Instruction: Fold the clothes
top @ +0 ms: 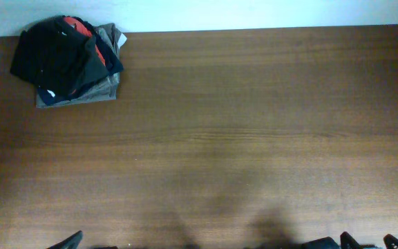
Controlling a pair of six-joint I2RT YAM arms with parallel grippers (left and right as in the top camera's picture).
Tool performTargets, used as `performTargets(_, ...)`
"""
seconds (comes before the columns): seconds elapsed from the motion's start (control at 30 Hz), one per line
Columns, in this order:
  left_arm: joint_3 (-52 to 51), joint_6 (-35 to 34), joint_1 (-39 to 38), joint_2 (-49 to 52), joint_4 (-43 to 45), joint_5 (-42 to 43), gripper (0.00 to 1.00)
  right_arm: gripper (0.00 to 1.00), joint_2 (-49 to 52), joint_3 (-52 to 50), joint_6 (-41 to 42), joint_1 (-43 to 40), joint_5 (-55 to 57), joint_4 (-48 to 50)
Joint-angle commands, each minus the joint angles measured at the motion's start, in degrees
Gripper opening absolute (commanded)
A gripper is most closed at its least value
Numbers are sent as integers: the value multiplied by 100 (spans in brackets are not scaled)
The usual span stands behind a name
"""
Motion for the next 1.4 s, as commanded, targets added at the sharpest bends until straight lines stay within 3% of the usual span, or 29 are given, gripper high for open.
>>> performTargets(0.0,-22,116,-22,-52,35,-249,99,99,-66,-26,70,-42,332,35)
performTargets(1.1,-22,116,-22,-52,-70,-247,99,99,-83,-31,26,-63,549,-133)
performTargets(1.23,-22,116,-22,-52,-70,-247,99,99,-199,-304,2,-278,850,435)
performTargets(1.37,-22,116,-22,-52,-70,-247,99,99,-463,-1132,-627,-549,544,1766)
